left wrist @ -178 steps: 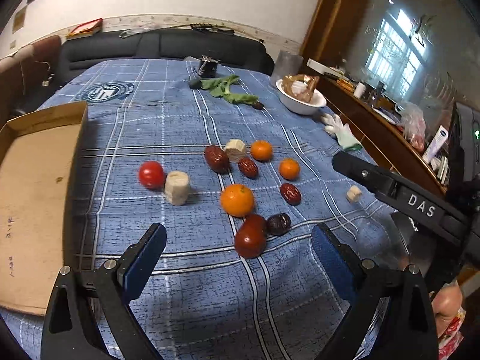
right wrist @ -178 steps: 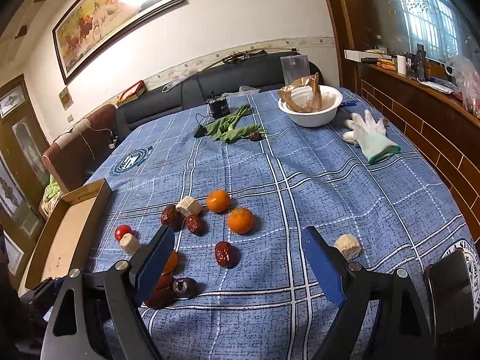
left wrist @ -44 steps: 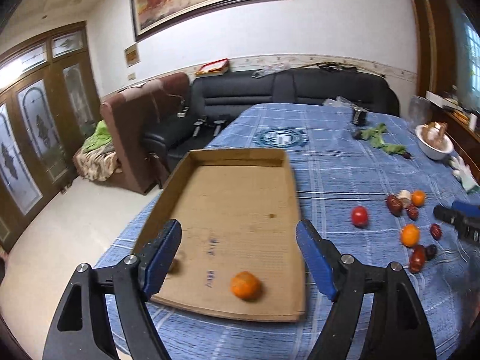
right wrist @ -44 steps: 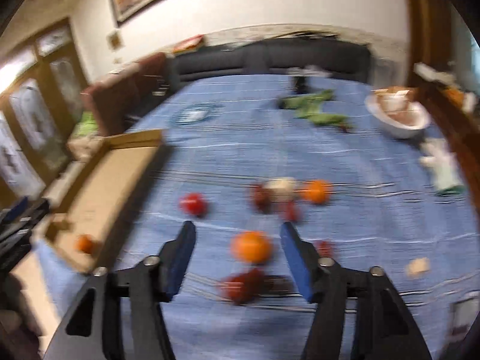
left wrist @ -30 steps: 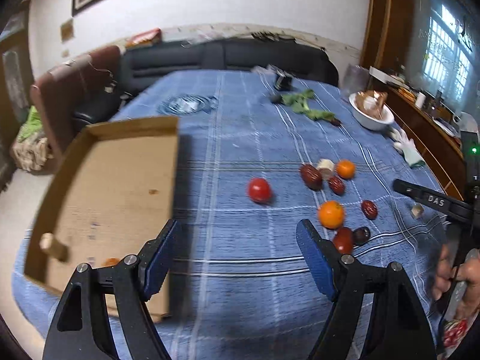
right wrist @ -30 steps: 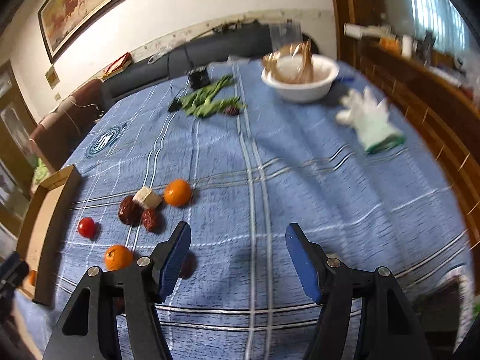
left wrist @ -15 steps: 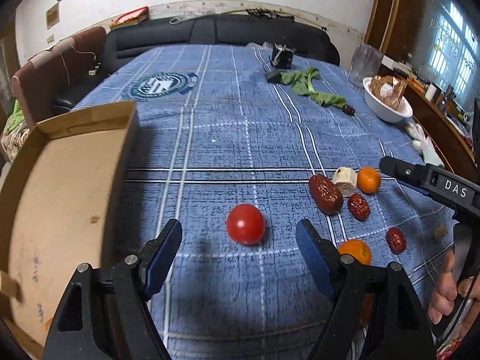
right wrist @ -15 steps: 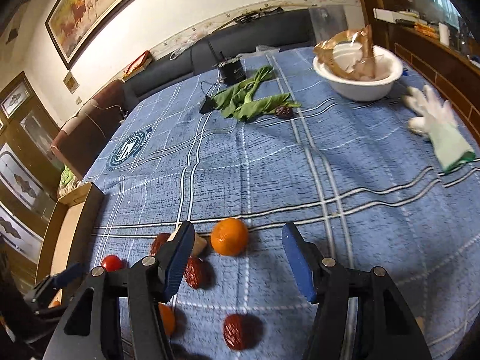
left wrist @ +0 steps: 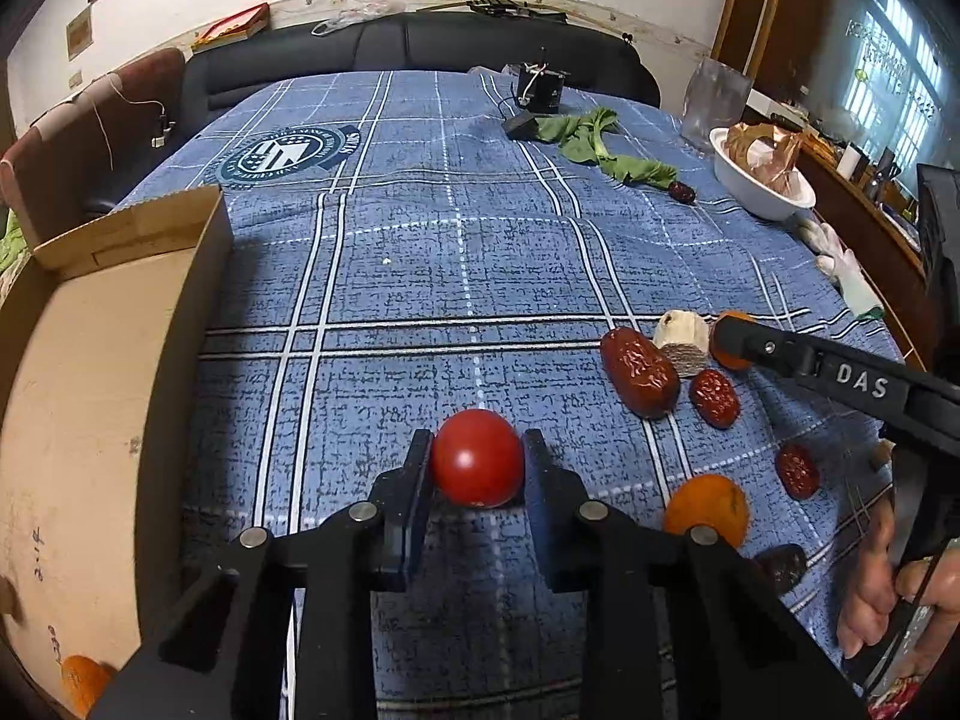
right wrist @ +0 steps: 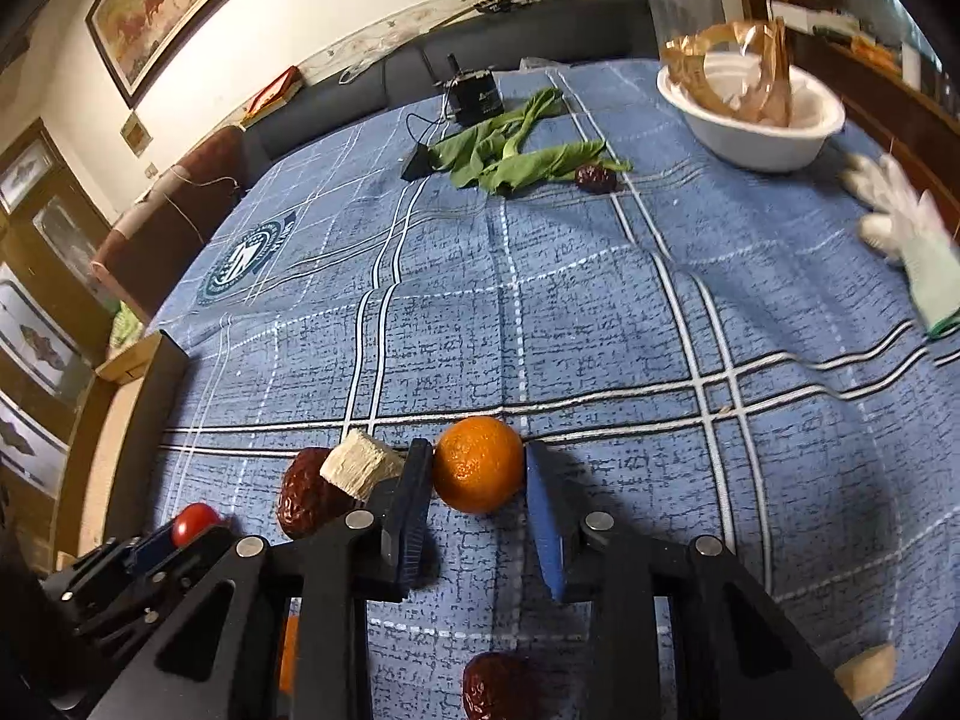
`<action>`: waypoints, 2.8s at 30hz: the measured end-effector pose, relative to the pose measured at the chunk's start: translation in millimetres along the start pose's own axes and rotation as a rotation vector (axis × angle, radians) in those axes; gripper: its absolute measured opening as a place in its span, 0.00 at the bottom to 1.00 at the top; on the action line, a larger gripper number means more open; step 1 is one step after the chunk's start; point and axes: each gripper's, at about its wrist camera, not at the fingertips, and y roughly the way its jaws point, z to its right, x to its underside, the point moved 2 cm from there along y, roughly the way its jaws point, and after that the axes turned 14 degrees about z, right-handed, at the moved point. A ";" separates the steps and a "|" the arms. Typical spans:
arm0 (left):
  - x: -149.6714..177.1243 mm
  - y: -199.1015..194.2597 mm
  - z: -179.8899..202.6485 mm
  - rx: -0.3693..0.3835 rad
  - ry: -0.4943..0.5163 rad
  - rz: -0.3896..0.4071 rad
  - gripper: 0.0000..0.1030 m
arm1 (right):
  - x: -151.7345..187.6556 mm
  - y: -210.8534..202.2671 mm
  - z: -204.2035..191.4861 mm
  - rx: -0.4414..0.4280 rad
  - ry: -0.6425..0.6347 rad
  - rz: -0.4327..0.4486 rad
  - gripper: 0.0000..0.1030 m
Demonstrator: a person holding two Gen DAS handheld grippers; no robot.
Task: Organize fruits
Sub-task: 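Grasp another orange with the right tool while the left tool grasps the red tomato, then carry the orange and tomato into the tray and open both tools, then move both tools back toward the remaining fruits on the tablecloth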
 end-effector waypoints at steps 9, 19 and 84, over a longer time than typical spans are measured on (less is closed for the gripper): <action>0.7 -51.0 -19.1 0.015 -0.072 0.074 0.27 | -4.8 -44.4 -24.7 -0.035 -0.022 0.069 0.32; -5.8 -121.8 -129.5 -0.202 -0.167 0.172 0.27 | 16.9 -79.3 -132.1 -0.229 -0.181 0.061 0.33; 16.4 -161.2 -29.3 -0.173 0.058 0.210 0.78 | 58.6 -116.6 -63.9 -0.154 0.076 0.124 0.50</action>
